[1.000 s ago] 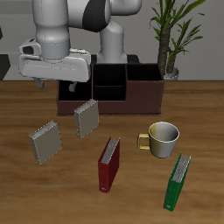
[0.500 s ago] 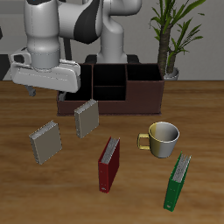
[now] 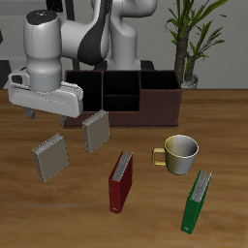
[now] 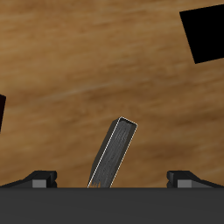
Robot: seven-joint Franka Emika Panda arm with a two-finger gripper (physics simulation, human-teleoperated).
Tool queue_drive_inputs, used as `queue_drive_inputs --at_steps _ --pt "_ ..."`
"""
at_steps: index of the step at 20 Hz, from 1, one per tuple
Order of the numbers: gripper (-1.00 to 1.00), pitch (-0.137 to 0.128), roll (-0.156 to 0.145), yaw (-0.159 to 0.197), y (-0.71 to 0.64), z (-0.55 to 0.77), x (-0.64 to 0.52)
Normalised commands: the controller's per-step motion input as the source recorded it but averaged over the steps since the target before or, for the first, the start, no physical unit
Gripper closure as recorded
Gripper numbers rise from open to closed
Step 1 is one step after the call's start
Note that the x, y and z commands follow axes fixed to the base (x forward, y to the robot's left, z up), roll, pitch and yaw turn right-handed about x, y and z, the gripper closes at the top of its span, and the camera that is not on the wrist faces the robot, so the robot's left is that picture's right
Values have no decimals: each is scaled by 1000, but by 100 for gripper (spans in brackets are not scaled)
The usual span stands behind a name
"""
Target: Place the right yellow book into the back desk caddy's back compartment
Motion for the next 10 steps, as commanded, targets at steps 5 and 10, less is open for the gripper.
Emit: queue_drive_inputs --at_steps 5,10 --pt "-100 18 -21 -38 -105 -303 18" --pt "-100 9 -6 -25 -21 -264 -21"
